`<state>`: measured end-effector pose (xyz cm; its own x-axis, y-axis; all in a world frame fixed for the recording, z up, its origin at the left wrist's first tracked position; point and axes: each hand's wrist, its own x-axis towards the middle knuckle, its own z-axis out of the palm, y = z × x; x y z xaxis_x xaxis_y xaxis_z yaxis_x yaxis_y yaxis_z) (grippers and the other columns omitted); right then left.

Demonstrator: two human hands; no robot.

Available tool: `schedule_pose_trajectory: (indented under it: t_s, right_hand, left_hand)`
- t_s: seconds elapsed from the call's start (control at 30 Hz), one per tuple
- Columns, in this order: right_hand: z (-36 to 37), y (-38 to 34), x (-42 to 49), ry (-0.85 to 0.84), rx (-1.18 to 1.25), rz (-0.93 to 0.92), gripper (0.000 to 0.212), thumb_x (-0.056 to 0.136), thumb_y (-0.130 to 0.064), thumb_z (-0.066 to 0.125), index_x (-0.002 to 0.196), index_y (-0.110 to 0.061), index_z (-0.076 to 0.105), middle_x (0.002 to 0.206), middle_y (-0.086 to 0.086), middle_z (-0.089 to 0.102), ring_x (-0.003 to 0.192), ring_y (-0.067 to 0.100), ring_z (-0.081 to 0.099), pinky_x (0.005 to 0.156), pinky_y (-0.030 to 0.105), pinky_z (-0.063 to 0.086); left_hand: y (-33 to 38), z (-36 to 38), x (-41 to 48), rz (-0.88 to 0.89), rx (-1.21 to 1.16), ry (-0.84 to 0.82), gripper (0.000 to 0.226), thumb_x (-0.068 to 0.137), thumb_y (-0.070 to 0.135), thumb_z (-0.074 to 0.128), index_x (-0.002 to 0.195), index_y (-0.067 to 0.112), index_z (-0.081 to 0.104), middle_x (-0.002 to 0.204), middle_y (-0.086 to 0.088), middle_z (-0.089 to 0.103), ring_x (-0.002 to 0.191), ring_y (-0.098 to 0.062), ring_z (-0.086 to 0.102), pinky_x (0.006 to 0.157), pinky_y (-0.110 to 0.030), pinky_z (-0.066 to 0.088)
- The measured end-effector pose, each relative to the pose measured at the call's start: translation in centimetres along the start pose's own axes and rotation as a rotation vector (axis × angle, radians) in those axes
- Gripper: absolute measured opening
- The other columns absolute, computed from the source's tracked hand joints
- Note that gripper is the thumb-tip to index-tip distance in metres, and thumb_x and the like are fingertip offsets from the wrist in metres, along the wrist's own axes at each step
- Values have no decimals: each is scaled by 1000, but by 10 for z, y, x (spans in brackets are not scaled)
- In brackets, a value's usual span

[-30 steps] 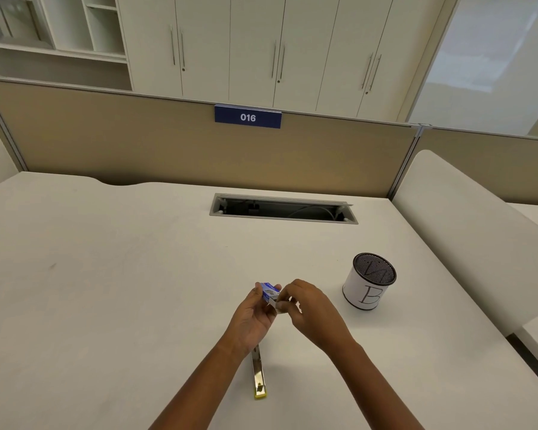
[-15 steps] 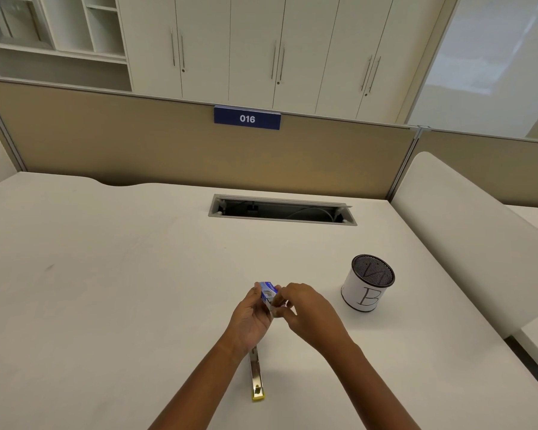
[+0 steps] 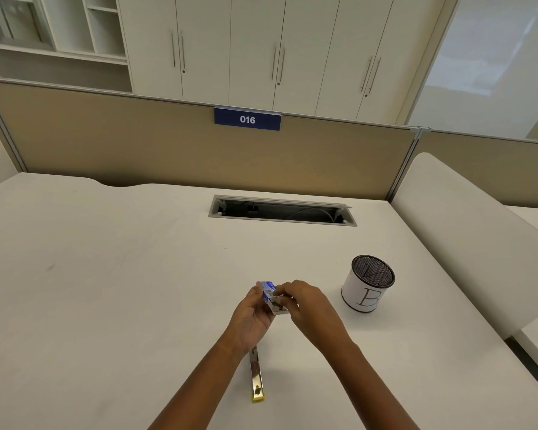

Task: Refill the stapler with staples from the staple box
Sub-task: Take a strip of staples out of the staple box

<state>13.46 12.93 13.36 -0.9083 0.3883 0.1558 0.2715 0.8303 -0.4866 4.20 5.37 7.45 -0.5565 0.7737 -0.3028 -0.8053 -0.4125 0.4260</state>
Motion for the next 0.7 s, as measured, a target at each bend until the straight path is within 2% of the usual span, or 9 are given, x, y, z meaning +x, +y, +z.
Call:
schedule_pose_trajectory:
  t_s: [0.23, 0.43, 0.7]
  right_hand:
    - [1, 0, 1, -18, -223, -38, 21, 92, -18, 47, 105, -9, 61, 105, 10, 60, 93, 22, 53, 68, 26, 38]
    - [-4, 0, 1, -117, -262, -72, 18, 92, -17, 48, 105, -7, 57, 111, 11, 58, 101, 24, 50, 80, 34, 45]
    - [-4, 1, 2, -149, -264, -88, 25, 93, -18, 47, 114, -8, 57, 115, 12, 60, 102, 24, 53, 82, 31, 45]
  left_hand:
    - [-2, -1, 0, 9, 52, -1, 33, 98, 19, 34, 89, 0, 58, 73, -15, 70, 62, -22, 70, 56, -28, 60]
    - [-6, -7, 3, 4, 94, 20, 31, 98, 19, 34, 91, 2, 59, 70, -12, 73, 62, -21, 71, 58, -28, 59]
    - [-5, -6, 4, 9, 106, 17, 30, 98, 18, 34, 90, 2, 58, 70, -12, 72, 61, -20, 70, 59, -28, 60]
